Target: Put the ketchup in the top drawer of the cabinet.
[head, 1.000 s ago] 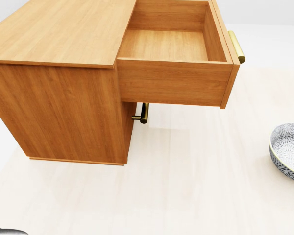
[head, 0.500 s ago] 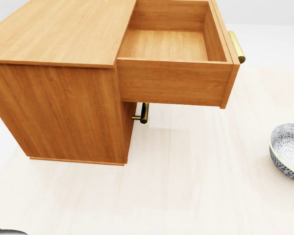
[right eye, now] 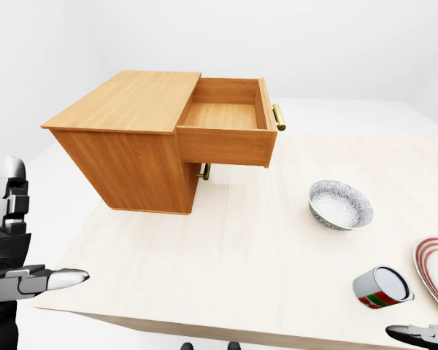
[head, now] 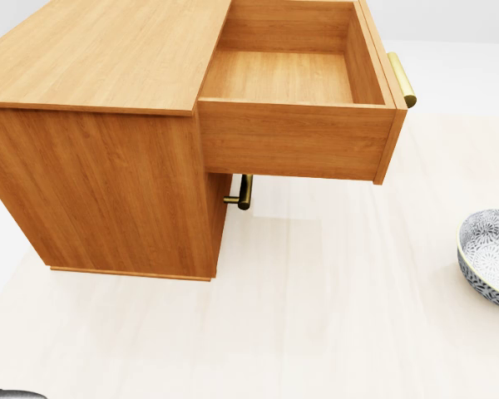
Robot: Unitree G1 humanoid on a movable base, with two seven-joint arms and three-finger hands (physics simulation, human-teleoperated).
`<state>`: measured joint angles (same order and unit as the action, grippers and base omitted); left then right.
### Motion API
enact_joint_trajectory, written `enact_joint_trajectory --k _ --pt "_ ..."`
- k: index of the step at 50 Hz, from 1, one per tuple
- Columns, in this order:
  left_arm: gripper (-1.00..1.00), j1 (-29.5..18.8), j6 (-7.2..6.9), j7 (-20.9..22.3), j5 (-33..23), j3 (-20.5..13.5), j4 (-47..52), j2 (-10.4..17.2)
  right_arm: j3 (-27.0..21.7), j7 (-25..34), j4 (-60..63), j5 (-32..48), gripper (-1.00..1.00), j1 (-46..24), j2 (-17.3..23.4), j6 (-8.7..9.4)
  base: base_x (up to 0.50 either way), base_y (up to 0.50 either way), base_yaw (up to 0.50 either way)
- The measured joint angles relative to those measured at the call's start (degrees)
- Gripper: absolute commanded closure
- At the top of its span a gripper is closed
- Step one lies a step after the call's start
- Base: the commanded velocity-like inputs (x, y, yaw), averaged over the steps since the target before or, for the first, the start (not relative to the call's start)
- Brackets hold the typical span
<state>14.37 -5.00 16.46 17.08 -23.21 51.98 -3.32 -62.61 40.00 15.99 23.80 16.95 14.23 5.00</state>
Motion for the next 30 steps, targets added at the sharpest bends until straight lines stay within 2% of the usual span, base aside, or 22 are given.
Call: enact_joint_trajectory --k 30 --pt "-1.0 0.1 0.0 -0.1 -0.6 0.6 -0.2 0.0 2.3 0.0 -7.0 0.2 -1.0 -1.3 3.9 0.0 0.0 0.0 0.0"
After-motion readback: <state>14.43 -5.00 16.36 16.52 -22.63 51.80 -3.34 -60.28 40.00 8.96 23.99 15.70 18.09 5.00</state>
